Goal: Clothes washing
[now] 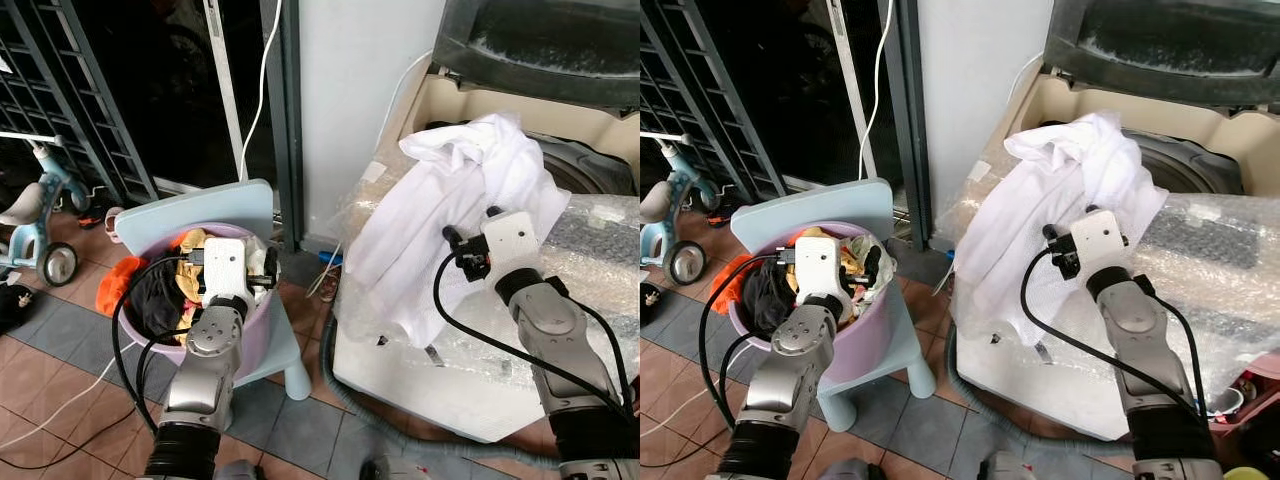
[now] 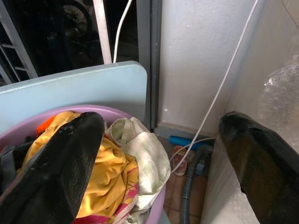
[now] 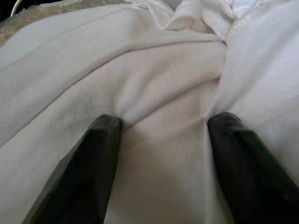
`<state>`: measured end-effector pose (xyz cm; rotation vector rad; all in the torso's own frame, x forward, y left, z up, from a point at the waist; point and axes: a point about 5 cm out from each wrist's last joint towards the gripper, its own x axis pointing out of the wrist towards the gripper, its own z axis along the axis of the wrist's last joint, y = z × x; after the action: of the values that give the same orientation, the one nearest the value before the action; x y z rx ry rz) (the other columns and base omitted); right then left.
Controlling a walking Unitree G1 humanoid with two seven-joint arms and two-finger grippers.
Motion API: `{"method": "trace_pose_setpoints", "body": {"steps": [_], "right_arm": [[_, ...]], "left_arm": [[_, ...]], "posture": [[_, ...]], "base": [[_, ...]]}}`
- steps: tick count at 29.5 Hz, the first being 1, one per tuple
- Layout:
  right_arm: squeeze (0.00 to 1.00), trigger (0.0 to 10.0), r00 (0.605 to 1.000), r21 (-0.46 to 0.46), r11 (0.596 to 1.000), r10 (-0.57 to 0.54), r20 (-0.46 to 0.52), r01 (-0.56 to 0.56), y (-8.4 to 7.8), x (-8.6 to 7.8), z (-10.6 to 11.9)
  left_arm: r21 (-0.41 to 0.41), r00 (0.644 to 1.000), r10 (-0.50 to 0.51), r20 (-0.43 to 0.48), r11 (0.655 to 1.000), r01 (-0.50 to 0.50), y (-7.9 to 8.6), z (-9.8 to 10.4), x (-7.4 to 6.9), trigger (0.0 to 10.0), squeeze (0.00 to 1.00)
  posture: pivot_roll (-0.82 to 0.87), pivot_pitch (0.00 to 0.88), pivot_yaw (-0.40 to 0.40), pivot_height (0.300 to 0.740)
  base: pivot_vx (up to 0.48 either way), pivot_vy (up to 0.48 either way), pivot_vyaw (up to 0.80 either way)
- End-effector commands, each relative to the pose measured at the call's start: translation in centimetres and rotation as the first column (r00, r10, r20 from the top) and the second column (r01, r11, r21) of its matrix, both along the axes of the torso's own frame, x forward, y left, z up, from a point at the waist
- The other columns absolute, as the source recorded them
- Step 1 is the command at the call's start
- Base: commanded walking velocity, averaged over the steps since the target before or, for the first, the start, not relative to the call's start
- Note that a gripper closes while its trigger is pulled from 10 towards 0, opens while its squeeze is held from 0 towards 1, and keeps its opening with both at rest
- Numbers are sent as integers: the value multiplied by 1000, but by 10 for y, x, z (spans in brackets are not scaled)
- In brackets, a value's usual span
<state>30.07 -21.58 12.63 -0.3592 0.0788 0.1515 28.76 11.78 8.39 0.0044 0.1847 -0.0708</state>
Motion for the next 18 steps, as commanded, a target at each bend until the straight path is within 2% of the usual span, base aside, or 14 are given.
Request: {"method": "trace_pose_setpoints", "body": {"steps": [1,18], "right_arm": [[0,0,993,42,998,-40,-110,45,-3,-1,-17],[0,0,982,111,990,-67,-175,87,-5,3,-17]], "left_arm": [[2,1000,5,14,1000,-5,0,3,1,10000,0],[-4,1000,12,4,1000,-12,-3,0,-1,10000,0]], "posture": [[-78,0,16,740],[-76,0,3,740]], "base": [[0,0,0],[0,0,0]]}}
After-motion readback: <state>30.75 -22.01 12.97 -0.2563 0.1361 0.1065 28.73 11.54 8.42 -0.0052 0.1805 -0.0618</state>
